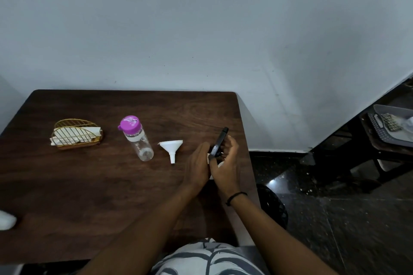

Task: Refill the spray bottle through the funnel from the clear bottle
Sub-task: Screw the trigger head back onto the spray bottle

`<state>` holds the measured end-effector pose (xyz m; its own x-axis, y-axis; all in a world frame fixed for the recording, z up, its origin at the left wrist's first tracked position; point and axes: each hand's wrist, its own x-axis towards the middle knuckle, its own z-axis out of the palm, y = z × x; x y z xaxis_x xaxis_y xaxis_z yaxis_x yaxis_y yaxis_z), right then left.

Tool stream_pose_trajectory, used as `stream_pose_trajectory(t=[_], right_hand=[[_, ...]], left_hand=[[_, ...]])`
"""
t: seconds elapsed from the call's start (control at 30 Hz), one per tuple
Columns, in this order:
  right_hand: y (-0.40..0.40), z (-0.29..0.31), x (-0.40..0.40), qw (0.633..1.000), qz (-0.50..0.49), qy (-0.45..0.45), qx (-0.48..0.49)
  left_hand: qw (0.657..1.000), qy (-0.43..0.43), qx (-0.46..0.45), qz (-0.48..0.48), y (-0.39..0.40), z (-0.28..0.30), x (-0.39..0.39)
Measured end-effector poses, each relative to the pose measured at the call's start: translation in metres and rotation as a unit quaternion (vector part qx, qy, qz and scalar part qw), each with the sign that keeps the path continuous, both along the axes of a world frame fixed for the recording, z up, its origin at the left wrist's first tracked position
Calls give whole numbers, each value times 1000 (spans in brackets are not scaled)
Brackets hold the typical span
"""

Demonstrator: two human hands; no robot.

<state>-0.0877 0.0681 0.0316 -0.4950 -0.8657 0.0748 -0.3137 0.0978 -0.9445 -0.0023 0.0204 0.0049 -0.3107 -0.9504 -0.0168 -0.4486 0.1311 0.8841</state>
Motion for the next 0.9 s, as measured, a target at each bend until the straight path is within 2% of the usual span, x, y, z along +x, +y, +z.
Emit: stream_pose_trajectory(t=[0.3, 0.43, 0.6, 0.77, 0.9], right_hand=[[-1, 9, -1, 1000, -10, -22, -1], [0, 8, -8, 1000, 7, -7, 18], [3, 4, -15, 997, 62, -19, 36], [3, 9, -17, 996, 51, -61, 39], [4, 12, -10, 997, 9, -56, 47]], left_hand=[[996, -26, -78, 34, 5, 17, -2], [997, 0, -63, 41, 7, 22, -7], [999, -20, -45, 17, 5, 10, -3], [999, -34, -36, -10, 6, 5, -1], [997, -60, -53, 6, 5, 10, -2]])
